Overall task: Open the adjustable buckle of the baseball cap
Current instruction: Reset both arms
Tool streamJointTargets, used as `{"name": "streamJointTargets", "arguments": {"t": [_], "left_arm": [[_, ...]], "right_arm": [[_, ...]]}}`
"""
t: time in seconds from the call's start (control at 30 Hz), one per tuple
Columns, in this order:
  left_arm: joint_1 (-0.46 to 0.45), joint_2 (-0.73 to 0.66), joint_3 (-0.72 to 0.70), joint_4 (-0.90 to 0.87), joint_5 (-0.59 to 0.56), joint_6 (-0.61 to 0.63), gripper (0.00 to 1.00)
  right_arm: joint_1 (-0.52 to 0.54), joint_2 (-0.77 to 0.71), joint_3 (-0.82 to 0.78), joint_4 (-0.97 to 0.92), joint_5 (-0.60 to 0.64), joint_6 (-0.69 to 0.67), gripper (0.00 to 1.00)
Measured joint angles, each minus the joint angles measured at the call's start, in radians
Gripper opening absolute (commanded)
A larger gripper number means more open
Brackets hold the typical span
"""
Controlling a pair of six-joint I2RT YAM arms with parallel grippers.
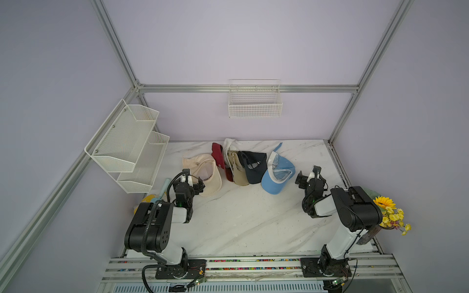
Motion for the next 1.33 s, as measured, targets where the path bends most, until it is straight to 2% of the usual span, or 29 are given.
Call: {"name": "streamJointTargets", "arguments": {"t": [0.2,0.33,0.57,0.73,1.33], "left_arm": [[0.0,-0.001,-0.158,0.185,0.092,0.04,1.0],[0.0,0.003,-0.166,0.241,0.105,0.041,1.0],[0.039,0.005,0.018,0.046,0.09,0.011,1.0],[0.051,0.005,0.023,-0.001,0.085,-0.001,1.0],[0.051,0.005,0.023,-0.027,0.087,-0.002,1.0]], "right_arm": [[0.025,0.0,-0.043,0.089,0.007,-0.028,0.97],[0.06,0.006,-0.076,0.148,0.007,-0.063,0.97],[0.053,0.011,-0.034,0.113,-0.015,-0.064,0.97],[0.005,0.01,0.006,0.059,-0.052,-0.037,0.97],[0.002,0.01,0.006,0.033,-0.071,-0.034,0.97]]}}
